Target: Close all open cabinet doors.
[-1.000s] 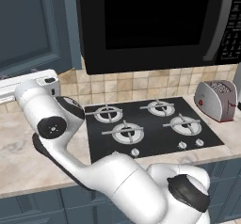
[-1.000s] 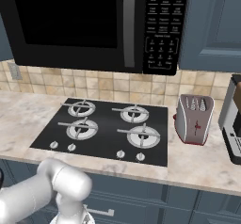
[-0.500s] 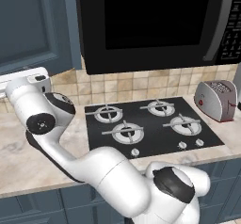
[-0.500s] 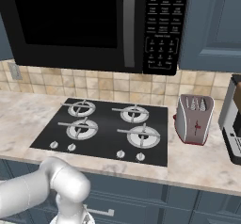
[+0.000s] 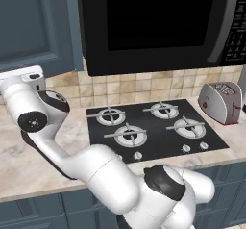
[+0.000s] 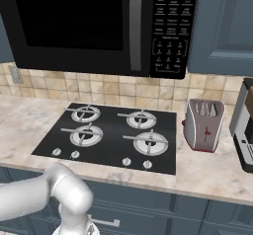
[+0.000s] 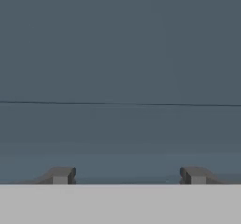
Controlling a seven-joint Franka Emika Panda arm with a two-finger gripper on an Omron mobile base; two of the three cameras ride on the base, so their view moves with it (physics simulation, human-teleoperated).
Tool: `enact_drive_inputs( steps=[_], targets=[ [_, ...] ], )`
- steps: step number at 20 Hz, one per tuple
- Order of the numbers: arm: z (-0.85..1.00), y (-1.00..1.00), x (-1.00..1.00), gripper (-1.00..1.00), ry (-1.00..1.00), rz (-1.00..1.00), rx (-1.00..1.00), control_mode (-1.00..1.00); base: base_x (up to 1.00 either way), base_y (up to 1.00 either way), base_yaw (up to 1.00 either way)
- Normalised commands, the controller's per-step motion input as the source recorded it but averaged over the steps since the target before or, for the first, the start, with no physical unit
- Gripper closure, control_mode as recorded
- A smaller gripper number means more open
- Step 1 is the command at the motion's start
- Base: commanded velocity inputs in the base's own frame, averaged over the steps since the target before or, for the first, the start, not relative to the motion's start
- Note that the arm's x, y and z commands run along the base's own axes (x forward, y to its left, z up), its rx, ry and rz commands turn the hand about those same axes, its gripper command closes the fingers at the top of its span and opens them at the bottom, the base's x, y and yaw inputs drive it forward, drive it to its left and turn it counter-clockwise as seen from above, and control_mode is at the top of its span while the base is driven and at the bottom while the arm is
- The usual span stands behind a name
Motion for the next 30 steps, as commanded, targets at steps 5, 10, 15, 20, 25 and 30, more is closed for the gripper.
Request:
enact_drive_inputs(
  steps=[5,10,15,20,25,30],
  targets=[
    [0.0,0.15,0.32,-1.0,0.0,-0.08,0.0,-1.0,0.0,0.0,0.0],
    [0.0,0.08,0.31,-1.0,0.0,-0.08,0.0,-1.0,0.0,0.0,0.0],
    [0.0,0.04,0.29,-1.0,0.0,-0.08,0.0,-1.0,0.0,0.0,0.0],
    [0.0,0.01,0.31,-1.0,0.0,-0.07,0.0,-1.0,0.0,0.0,0.0],
    [0.0,0.0,0.33,-1.0,0.0,-0.08,0.0,-1.0,0.0,0.0,0.0],
    [0.0,0.0,0.33,-1.0,-0.01,-0.08,0.0,-1.0,0.0,0.0,0.0]
  ],
)
